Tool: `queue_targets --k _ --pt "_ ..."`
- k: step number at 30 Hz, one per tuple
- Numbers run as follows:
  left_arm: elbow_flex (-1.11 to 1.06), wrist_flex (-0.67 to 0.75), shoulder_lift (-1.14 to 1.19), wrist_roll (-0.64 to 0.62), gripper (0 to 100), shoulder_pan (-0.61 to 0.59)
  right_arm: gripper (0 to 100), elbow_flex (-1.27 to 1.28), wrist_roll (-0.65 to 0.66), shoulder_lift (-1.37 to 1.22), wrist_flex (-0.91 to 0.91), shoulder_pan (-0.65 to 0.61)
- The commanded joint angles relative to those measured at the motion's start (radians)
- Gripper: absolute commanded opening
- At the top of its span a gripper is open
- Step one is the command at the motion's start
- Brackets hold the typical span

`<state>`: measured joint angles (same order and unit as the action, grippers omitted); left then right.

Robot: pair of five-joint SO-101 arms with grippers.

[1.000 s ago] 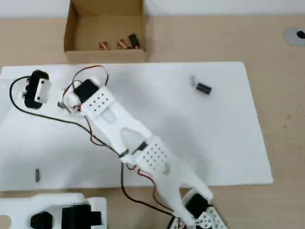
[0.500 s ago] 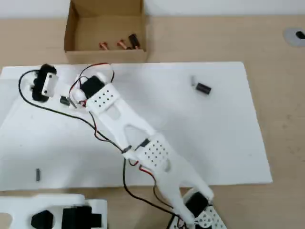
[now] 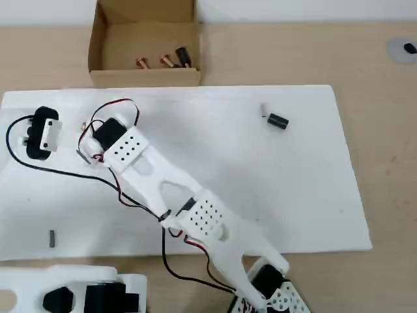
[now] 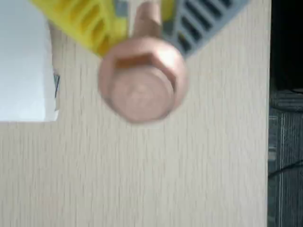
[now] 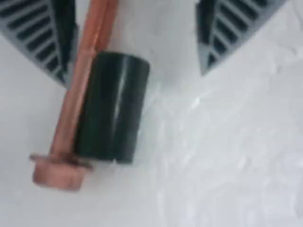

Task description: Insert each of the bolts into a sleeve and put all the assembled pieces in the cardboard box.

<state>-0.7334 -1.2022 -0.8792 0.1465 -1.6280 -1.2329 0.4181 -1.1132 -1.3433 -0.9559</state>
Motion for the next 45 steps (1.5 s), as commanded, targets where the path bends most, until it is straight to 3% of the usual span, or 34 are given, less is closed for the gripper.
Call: queue_targets --k 1,17,33,45 --pt "0.006 0.015 -0.005 -0.006 1 0.014 21.3 -0.035 -0.012 0.01 0.055 -0.022" --pt "0.006 0.02 -0.005 -0.005 1 0.014 20.7 -0.064 -0.014 -0.071 0.097 -0.01" --pt "0.006 0.02 -0.005 0.002 1 0.008 6.1 -0.062 -0.006 -0.071 0.094 -0.013" --pt "0.048 0.014 -0.005 0.035 1 -0.046 1.0 -0.071 -0.012 -0.067 0.094 -0.013"
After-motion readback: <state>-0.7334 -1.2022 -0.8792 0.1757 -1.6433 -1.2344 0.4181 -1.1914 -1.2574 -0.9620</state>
